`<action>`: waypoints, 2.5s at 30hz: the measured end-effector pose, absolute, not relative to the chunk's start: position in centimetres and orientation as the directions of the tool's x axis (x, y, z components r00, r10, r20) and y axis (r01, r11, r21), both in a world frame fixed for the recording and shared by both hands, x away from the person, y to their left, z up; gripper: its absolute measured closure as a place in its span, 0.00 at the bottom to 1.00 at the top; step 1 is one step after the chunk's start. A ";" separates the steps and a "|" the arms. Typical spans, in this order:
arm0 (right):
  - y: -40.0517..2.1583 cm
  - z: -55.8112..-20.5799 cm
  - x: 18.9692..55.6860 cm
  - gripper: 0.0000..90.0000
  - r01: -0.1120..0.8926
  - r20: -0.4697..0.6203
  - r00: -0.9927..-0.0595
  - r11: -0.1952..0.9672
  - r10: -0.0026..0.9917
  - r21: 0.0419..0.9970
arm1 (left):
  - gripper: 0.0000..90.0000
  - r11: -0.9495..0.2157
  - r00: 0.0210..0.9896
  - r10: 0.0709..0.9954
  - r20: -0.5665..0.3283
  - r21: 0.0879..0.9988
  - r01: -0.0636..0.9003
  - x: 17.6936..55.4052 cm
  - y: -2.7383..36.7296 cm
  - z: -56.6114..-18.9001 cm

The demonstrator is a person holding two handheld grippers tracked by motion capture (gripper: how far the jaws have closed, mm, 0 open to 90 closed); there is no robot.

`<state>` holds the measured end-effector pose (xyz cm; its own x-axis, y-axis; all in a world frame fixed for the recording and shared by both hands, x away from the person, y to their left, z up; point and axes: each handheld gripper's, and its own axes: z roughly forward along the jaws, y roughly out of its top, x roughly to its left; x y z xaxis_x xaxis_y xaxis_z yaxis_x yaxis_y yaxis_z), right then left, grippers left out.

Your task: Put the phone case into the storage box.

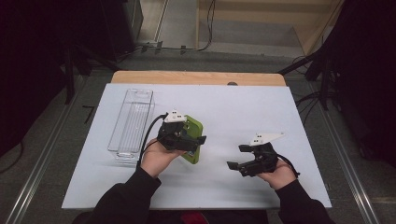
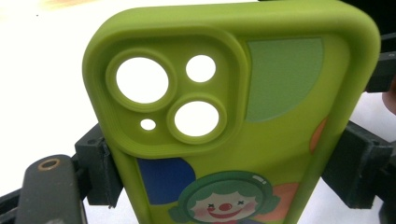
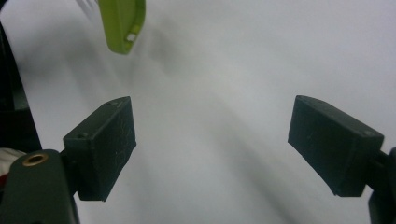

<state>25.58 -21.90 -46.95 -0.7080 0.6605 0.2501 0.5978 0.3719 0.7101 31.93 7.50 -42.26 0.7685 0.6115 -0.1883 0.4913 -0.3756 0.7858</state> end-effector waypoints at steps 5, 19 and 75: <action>-22.6 -47.5 25.2 0.15 0.613 0.250 -0.687 0.359 0.683 0.704 | 0.18 -0.381 0.775 0.602 -0.192 0.784 0.490 32.0 7.4 -42.3; -24.2 -49.2 23.8 0.15 0.665 0.267 -0.621 0.315 0.737 0.678 | 0.18 -0.388 0.780 0.587 -0.218 0.769 0.507 32.4 8.0 -41.8; -24.9 -49.4 23.6 0.15 0.679 0.289 -0.599 0.282 0.747 0.678 | 0.18 -0.361 0.760 0.599 -0.253 0.762 0.538 33.1 13.3 -35.4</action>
<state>23.64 -24.93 -49.44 -0.5987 0.7471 0.2888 0.6786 0.2816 0.6784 33.14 13.31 -35.44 0.7595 0.5995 -0.2525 0.5381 -0.3608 0.7618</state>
